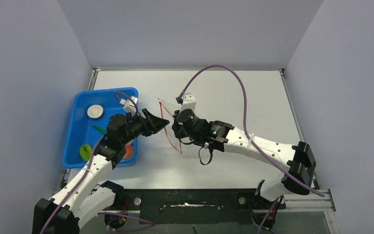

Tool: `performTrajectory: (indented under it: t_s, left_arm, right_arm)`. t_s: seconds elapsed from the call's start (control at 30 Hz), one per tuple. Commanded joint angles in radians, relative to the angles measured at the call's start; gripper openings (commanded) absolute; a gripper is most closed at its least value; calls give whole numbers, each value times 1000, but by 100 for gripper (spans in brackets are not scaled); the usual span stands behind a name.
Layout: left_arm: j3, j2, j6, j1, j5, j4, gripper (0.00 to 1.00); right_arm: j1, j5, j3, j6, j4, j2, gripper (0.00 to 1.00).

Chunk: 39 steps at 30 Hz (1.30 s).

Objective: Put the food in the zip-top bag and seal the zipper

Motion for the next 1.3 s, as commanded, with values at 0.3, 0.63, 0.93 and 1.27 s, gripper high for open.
performTrajectory:
  t_s: [0.3, 0.63, 0.93, 1.27]
  left_arm:
    - [30, -22, 77, -23, -51, -11, 0]
    - [70, -52, 74, -34, -17, -21, 0]
    - [92, -71, 86, -36, -14, -58, 0]
    - [102, -88, 98, -37, -32, -103, 0]
  right_arm:
    - [10, 28, 39, -2, 21, -39, 10]
    - [9, 67, 204, -45, -143, 45, 31]
    - [-15, 94, 256, -72, -208, 54, 21]
    - [-26, 122, 212, -42, -226, 41, 3]
